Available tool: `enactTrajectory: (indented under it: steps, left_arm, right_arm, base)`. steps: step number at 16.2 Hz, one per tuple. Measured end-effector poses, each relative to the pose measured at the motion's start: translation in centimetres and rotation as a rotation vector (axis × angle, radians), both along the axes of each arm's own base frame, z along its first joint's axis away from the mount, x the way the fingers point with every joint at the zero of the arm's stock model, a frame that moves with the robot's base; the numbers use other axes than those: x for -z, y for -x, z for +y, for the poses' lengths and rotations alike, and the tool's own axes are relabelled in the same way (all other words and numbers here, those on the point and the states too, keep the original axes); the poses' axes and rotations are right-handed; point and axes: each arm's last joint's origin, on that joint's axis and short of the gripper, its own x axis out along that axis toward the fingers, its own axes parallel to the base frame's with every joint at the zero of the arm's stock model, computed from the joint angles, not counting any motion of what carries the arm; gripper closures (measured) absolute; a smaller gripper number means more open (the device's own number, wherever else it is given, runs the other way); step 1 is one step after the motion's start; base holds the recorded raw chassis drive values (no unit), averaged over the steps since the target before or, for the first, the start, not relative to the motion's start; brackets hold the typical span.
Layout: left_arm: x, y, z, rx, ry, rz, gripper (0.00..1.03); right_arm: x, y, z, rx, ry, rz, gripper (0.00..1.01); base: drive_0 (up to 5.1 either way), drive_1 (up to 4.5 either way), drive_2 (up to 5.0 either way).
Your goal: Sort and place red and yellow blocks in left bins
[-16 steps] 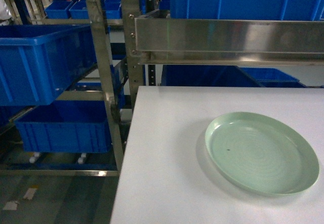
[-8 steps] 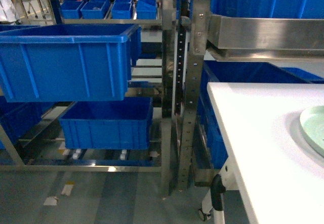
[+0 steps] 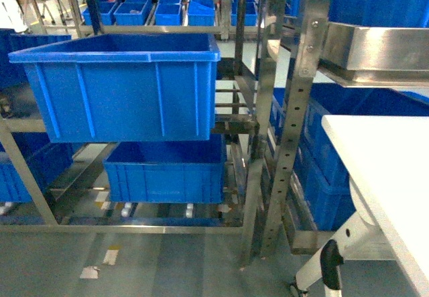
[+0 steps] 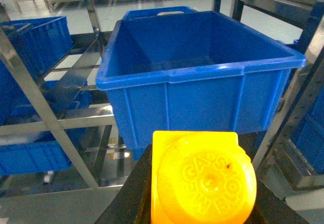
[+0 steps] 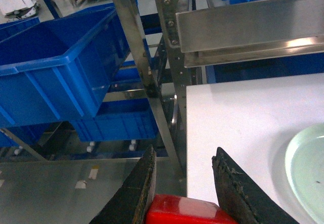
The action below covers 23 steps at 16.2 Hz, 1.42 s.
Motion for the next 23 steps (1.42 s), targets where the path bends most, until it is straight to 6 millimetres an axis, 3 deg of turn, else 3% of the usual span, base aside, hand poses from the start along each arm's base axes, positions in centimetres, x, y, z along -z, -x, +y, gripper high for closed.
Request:
enactTrajectory:
  steps: [23]
  left_arm:
    - [0.01, 0.0, -0.06, 0.005, 0.001, 0.001, 0.76]
  right_arm:
    - [-0.05, -0.03, 0.01, -0.001, 0.0, 0.0, 0.73]
  base:
    - [-4.5, 3.98, 1.0]
